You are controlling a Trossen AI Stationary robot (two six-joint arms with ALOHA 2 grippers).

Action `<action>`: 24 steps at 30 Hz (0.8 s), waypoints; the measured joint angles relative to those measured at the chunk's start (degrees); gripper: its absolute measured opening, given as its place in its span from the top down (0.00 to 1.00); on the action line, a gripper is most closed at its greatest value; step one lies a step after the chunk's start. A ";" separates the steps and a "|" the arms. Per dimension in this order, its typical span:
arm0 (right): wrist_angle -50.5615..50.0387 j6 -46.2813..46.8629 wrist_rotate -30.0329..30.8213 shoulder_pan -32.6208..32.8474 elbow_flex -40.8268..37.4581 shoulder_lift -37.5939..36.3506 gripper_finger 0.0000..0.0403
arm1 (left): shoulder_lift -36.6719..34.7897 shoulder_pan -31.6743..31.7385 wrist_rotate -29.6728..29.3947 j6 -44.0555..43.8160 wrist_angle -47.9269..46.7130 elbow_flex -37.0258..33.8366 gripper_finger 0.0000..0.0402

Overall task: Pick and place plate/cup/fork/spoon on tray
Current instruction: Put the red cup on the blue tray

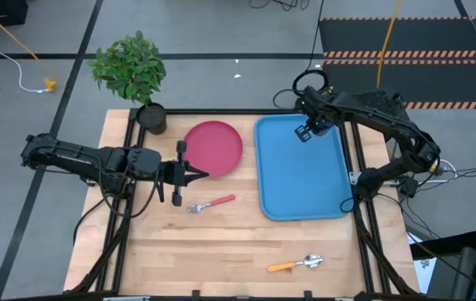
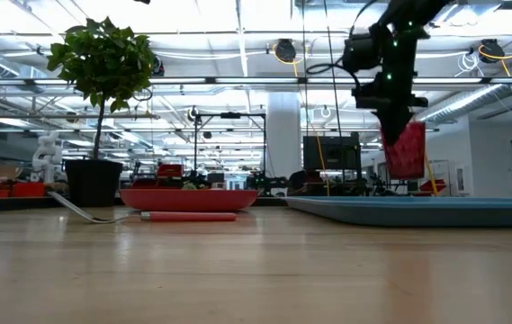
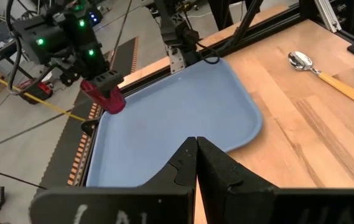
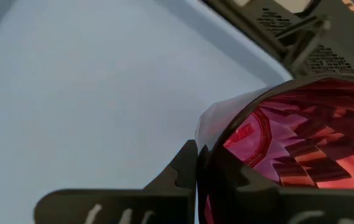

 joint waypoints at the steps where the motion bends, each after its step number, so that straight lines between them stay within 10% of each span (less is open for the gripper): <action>1: 1.29 -0.13 -0.01 -0.86 -0.72 0.00 0.99 | 0.00 0.00 0.00 -0.02 0.00 0.00 0.98; 24: 13.93 -3.20 -3.10 -8.17 -9.55 0.00 0.99 | 0.00 0.94 0.00 -0.33 -0.04 0.00 0.98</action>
